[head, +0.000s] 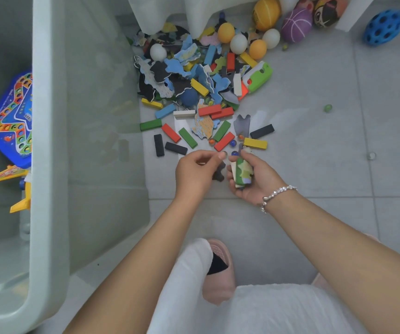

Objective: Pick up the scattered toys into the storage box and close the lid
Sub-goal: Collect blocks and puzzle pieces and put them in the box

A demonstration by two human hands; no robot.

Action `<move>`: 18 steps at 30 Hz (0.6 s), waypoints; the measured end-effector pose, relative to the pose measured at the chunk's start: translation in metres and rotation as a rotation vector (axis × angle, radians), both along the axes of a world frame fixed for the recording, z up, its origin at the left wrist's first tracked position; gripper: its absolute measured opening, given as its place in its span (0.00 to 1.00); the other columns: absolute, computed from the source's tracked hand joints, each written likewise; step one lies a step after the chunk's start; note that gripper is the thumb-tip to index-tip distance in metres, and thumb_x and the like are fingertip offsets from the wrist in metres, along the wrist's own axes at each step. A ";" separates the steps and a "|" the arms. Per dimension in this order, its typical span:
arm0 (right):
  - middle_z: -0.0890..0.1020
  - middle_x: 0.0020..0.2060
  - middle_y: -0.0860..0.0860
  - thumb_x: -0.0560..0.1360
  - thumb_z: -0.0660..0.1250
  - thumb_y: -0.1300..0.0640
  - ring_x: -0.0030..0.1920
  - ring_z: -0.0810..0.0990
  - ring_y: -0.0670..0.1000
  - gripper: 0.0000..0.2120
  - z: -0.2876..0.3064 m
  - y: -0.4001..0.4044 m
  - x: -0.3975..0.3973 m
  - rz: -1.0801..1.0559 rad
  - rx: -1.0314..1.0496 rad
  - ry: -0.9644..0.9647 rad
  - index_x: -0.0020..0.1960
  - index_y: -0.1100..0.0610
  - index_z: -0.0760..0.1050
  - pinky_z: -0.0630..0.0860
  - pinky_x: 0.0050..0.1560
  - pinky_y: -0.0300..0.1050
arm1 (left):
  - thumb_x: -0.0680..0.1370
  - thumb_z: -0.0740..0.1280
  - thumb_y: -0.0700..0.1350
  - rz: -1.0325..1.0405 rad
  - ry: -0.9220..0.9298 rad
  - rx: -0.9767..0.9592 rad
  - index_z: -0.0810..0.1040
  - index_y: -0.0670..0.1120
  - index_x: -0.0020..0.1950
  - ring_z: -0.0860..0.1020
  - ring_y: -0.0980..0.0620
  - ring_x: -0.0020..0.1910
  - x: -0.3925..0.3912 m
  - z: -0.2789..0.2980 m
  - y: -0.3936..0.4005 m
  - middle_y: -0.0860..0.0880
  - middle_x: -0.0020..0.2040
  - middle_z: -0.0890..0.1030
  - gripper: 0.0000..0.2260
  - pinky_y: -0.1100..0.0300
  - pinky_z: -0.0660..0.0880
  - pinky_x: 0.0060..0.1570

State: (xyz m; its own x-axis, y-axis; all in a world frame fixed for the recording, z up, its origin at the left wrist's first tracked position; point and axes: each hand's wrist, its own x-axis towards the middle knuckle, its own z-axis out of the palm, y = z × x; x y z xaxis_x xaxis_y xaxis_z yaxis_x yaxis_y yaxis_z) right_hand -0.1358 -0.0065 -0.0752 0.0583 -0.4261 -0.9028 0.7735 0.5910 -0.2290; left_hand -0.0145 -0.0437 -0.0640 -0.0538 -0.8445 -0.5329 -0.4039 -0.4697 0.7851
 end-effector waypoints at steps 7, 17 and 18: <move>0.76 0.32 0.52 0.77 0.62 0.51 0.30 0.74 0.48 0.12 -0.003 0.007 -0.016 0.023 0.054 0.219 0.39 0.58 0.77 0.74 0.27 0.35 | 0.67 0.77 0.50 -0.126 -0.311 -0.075 0.74 0.51 0.59 0.72 0.57 0.50 0.001 -0.031 0.010 0.52 0.55 0.69 0.23 0.64 0.69 0.48; 0.76 0.32 0.53 0.76 0.63 0.51 0.30 0.74 0.49 0.12 -0.003 0.008 -0.013 0.013 0.066 0.216 0.40 0.58 0.76 0.74 0.30 0.37 | 0.66 0.77 0.49 -0.162 -0.421 -0.081 0.71 0.46 0.53 0.70 0.55 0.46 -0.002 -0.034 0.012 0.53 0.52 0.66 0.22 0.61 0.67 0.43; 0.75 0.32 0.53 0.77 0.63 0.51 0.29 0.74 0.49 0.12 -0.004 0.009 -0.011 0.014 0.066 0.211 0.40 0.59 0.76 0.73 0.30 0.38 | 0.66 0.77 0.50 -0.165 -0.430 -0.074 0.70 0.46 0.52 0.71 0.54 0.45 -0.001 -0.033 0.012 0.53 0.51 0.68 0.22 0.61 0.68 0.42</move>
